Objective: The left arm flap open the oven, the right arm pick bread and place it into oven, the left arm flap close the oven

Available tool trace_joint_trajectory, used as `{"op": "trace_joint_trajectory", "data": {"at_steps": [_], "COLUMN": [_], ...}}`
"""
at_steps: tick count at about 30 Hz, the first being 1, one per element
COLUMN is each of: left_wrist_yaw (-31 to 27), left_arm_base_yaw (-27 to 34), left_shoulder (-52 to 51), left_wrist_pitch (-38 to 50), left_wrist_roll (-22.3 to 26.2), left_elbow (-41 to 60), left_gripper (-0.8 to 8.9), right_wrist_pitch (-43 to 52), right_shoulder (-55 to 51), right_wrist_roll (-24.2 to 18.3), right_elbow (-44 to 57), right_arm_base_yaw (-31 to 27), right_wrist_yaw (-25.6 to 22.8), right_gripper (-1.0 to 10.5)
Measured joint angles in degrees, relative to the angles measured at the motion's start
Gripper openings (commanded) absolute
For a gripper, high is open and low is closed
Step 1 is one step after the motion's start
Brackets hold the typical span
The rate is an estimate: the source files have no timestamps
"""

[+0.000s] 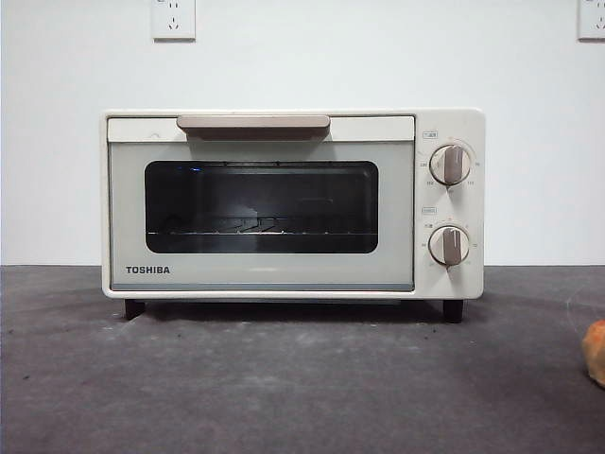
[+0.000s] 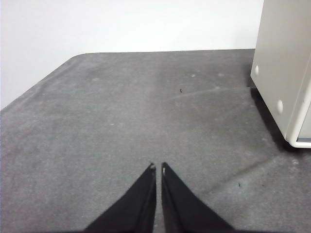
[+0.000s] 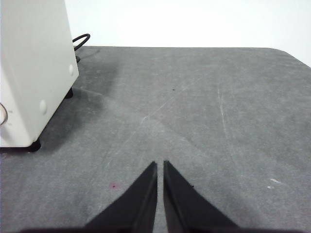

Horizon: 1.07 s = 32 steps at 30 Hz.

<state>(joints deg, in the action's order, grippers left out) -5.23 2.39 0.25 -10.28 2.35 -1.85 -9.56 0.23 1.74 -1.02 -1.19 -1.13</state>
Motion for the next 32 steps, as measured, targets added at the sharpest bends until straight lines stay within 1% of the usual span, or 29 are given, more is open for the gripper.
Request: {"op": "trace_joint_trajectory", "data": {"at_steps": [2, 5, 8, 13, 15, 17, 21, 24, 28, 32], "left_wrist_yaw": [0.0, 0.0, 0.7, 8.7, 9.6, 9.7, 9.7, 10.2, 13.2, 16.8], "left_arm_base_yaw": [0.0, 0.0, 0.0, -0.1, -0.6, -1.4, -2.9, -3.4, -3.5, -4.1], "left_shoulder": [0.0, 0.0, 0.0, 0.0, 0.0, 0.2, 2.0, 4.7, 10.3, 16.5], "left_wrist_pitch": [0.0, 0.0, 0.0, 0.3, 0.3, -0.3, -0.2, -0.7, -4.9, -8.8], "left_wrist_roll": [-1.6, -6.7, -12.3, -16.7, -19.2, -22.2, -27.3, -28.9, -29.6, -29.3], "left_elbow": [0.0, 0.0, 0.0, 0.0, -0.1, -1.0, -6.1, -10.6, -18.2, -27.5], "left_gripper": [0.28, 0.28, 0.17, 0.17, 0.17, 0.17, 0.17, 0.17, 0.17, 0.17], "right_wrist_pitch": [0.1, 1.3, 2.2, 2.2, 2.1, 2.0, -1.7, -5.1, -12.3, -21.2], "right_shoulder": [0.0, 0.0, 0.0, 0.0, 0.0, 0.0, 0.1, 0.4, 2.8, 6.9], "right_wrist_roll": [0.2, 1.8, 4.9, 9.4, 11.7, 14.1, 19.7, 22.0, 23.0, 22.5], "right_elbow": [0.0, 0.1, 0.1, 0.1, 0.1, -0.1, -4.3, -10.6, -19.8, -28.9], "right_arm_base_yaw": [0.0, 0.0, 0.0, 0.0, 0.2, 0.7, 2.5, 3.5, 3.9, 3.9], "right_wrist_yaw": [0.0, 0.9, 2.1, 8.4, 10.0, 10.3, 11.3, 11.6, 12.3, 16.1], "right_gripper": [0.2, 0.2, 0.2, 0.2, 0.2, 0.2, 0.2, 0.2, 0.2, 0.2]}}
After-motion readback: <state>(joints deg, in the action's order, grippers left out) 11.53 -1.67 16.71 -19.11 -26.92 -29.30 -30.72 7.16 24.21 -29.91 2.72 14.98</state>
